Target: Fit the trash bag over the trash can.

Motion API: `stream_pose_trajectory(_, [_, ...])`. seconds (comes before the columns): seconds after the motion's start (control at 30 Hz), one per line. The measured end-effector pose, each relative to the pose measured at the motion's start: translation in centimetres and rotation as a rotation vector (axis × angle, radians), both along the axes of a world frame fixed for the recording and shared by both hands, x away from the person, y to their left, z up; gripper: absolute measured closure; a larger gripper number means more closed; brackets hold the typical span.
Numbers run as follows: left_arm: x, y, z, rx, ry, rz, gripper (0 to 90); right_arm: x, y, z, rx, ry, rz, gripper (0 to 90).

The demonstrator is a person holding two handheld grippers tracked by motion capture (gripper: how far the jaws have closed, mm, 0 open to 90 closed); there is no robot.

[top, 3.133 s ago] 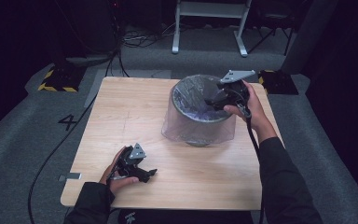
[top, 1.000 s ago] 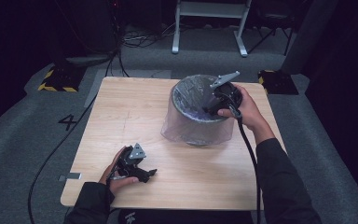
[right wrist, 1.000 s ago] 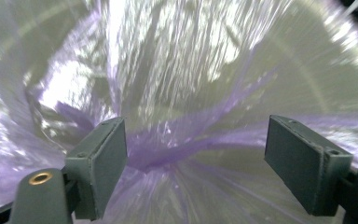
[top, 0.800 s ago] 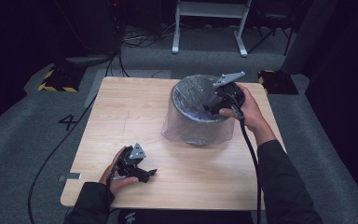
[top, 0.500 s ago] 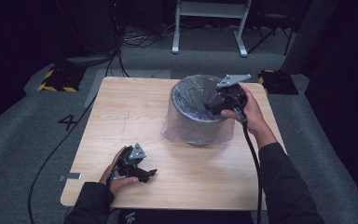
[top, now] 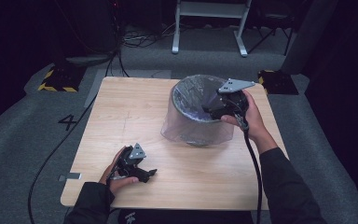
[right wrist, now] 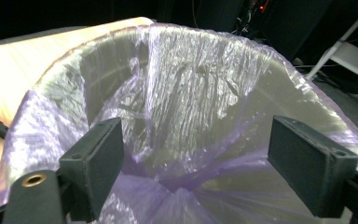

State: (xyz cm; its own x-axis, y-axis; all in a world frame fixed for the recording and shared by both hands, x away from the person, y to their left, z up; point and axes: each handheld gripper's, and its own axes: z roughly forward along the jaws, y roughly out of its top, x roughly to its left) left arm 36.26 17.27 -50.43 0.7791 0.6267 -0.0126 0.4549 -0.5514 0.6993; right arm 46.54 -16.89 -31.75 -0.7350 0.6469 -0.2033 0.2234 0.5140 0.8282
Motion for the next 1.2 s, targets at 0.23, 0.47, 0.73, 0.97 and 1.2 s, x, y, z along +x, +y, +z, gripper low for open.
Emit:
stream_pose_trajectory(0.23, [0.0, 0.0, 0.0, 0.000, 0.000, 0.000, 7.0, -0.9, -1.1, -0.2, 0.032, -0.015, -0.002, 18.8])
stream_pose_trajectory(0.47, [0.0, 0.0, 0.0, 0.000, 0.000, 0.000, 7.0, -2.1, -1.9, 0.1, 0.050, -0.033, 0.021, 18.9])
stream_pose_trajectory(0.73, [0.0, 0.0, 0.0, 0.000, 0.000, 0.000, 7.0, -3.4, -3.1, 0.4, 0.062, -0.052, 0.034, 18.7])
stream_pose_trajectory(0.97, [0.0, 0.0, 0.0, 0.000, 0.000, 0.000, 7.0, -4.2, -4.2, 0.3, 0.073, -0.054, 0.041, 18.3])
stream_pose_trajectory(1.2, [0.0, 0.0, 0.0, 0.000, 0.000, 0.000, 7.0, -5.2, -4.8, 0.1, 0.067, -0.060, 0.050, 18.3])
